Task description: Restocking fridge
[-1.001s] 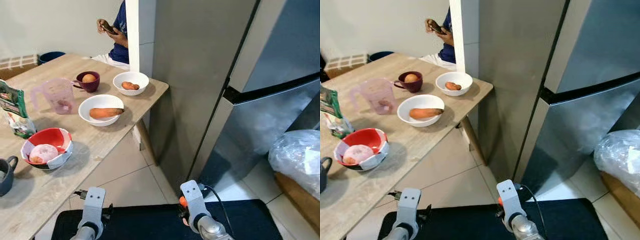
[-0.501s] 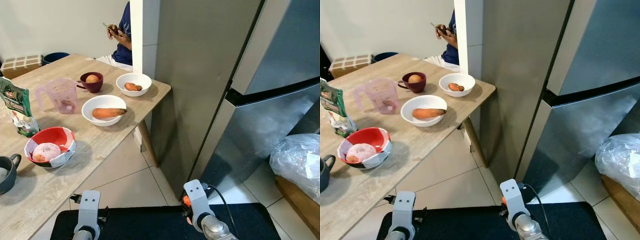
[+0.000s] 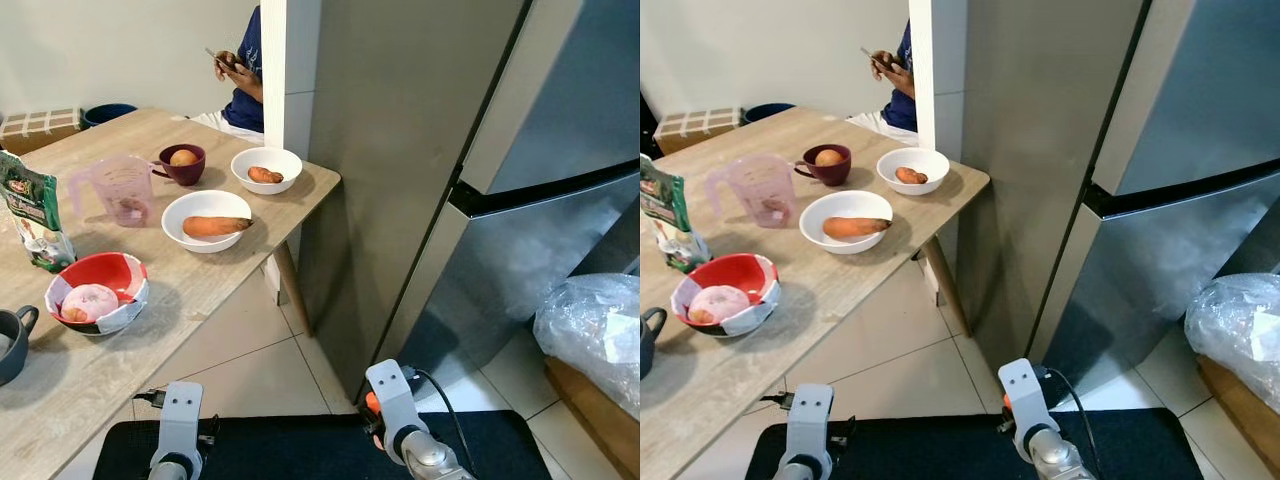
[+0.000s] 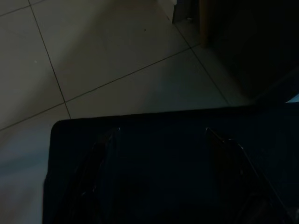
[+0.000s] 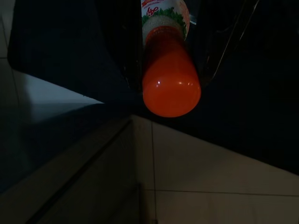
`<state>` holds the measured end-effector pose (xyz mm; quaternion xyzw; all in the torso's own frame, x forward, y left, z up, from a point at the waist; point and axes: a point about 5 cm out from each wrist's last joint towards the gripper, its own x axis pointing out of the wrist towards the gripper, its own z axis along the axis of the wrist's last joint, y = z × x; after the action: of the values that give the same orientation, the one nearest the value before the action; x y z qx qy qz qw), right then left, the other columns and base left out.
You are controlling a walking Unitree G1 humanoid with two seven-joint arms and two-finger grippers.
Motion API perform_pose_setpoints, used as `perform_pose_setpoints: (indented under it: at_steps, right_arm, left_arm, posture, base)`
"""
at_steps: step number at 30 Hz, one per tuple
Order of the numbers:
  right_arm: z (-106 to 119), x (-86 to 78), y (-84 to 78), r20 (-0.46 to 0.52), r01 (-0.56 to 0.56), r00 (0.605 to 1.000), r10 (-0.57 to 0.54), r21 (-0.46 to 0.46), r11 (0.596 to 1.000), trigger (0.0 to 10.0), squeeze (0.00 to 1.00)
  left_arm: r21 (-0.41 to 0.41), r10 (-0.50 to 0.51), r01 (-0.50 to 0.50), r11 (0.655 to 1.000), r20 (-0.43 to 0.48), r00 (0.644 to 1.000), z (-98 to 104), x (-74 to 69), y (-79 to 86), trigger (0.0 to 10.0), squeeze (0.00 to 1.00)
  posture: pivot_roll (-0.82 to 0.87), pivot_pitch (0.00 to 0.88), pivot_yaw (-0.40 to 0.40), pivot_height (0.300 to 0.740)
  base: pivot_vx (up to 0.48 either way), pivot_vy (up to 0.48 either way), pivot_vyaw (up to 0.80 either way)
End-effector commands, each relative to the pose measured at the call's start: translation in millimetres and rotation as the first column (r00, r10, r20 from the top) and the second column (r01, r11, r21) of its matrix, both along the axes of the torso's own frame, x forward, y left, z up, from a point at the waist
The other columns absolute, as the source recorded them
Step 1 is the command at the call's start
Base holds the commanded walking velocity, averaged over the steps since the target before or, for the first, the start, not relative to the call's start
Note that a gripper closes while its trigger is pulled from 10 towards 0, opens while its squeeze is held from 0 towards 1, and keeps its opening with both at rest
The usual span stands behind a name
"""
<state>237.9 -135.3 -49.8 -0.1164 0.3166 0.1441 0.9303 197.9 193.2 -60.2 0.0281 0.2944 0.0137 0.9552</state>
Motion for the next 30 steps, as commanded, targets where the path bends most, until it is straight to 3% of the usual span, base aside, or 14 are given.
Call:
perform_pose_setpoints:
  at_steps: [1, 11, 30]
  right_arm:
    - [1.1, 1.4, -2.8, 0.007, 0.002, 1.0, -0.002, -0.004, 1.0, 10.0, 0.0]
    - [1.0, 0.9, -4.7, 0.01, -0.004, 1.0, 0.004, -0.012, 1.0, 10.0, 0.0]
    - [1.5, 1.5, -6.2, 0.014, -0.007, 1.0, 0.007, -0.017, 1.0, 10.0, 0.0]
  left_arm:
    - [-0.021, -0.004, 0.004, 1.0, -0.014, 1.0, -3.5, -3.6, -8.6, 10.0, 0.0]
    - [-0.025, -0.012, 0.012, 1.0, -0.018, 1.0, -4.4, -4.4, -11.1, 10.0, 0.0]
    - [-0.038, 0.016, -0.017, 0.999, -0.022, 1.0, -5.5, -6.6, -9.9, 10.0, 0.0]
  posture:
    - [-0.02, 0.031, -0.07, 0.74]
    - [-0.03, 0.031, -0.076, 0.74]
    - [-0.04, 0.032, -0.075, 0.74]
  base:
    - [0.0, -0.36, 0.0]
    - [0.0, -0.348, 0.0]
    - [0.0, 0.0, 0.0]
